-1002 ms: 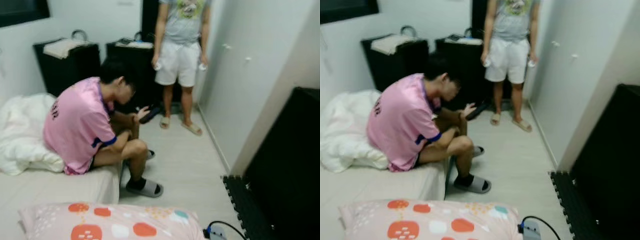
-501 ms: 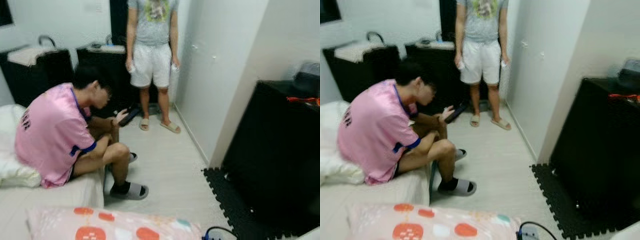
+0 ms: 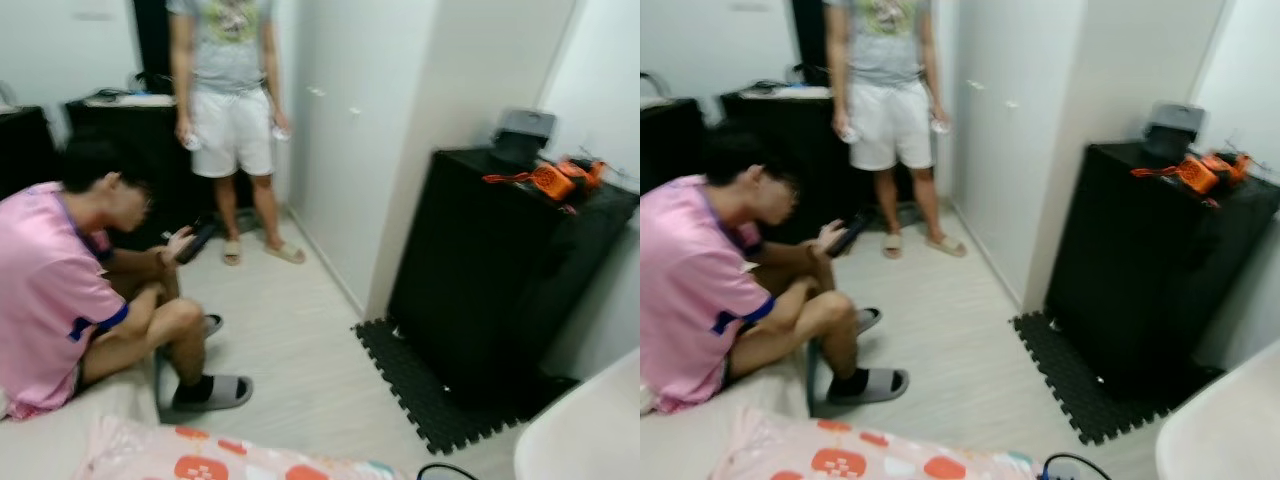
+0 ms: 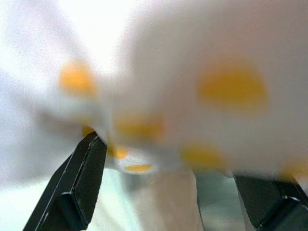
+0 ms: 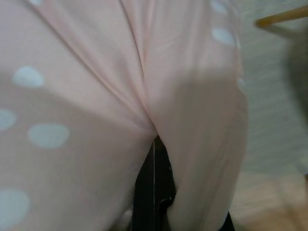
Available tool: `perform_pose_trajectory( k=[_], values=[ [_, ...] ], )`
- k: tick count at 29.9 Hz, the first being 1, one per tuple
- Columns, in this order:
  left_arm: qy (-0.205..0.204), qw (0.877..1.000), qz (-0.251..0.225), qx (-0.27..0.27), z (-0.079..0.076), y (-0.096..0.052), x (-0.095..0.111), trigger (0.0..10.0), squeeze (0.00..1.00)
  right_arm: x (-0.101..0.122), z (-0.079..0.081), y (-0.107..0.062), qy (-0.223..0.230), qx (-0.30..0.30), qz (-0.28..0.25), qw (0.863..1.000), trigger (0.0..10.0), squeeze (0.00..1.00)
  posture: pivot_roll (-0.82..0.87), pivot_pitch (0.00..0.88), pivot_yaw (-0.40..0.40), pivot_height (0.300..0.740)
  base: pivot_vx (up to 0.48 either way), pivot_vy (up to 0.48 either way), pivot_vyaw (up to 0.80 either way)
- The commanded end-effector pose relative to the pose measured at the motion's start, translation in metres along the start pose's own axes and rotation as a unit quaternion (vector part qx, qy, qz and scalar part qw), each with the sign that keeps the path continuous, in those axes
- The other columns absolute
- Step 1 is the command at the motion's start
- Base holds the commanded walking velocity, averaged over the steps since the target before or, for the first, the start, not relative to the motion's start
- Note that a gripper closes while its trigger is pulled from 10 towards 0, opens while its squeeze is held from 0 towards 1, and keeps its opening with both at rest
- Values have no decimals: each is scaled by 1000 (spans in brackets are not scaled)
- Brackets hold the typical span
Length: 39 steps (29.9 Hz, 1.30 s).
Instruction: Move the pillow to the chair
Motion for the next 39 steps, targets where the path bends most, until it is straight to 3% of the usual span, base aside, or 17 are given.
perform_pose_trajectory(
  k=[1, 38, 39],
  values=[
    [4, 1000, -3, -5, -2, 0, 0, 10000, 0, -17, -2, -1, -4, -6, 29, 1000, 10000, 0, 69, 31, -64, 740, 0, 0, -725],
    [5, 1000, -7, -12, -2, 1, 5, 10000, 0, -17, -2, -1, -5, -6, 24, 1000, 10000, 0, 77, 17, -63, 740, 0, 0, -725],
    [-3, 1000, -5, -18, -3, 1, 4, 10000, 0, 29, 13, -1, 99, 91, -78, 988, 10000, 0, 80, 21, -58, 740, 0, 0, 0]
  ],
)
Point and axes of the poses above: a point about 5 cm out from each wrist's last joint towards the gripper, its own y axis pointing out of the wrist towards the gripper, its own x axis along the axis of the wrist's last joint, z = x × y, the point moved 1 cm from there along y, pointing out of the wrist towards the gripper, and after that the axes turned 9 degrees about -y, right-handed, at the moved point
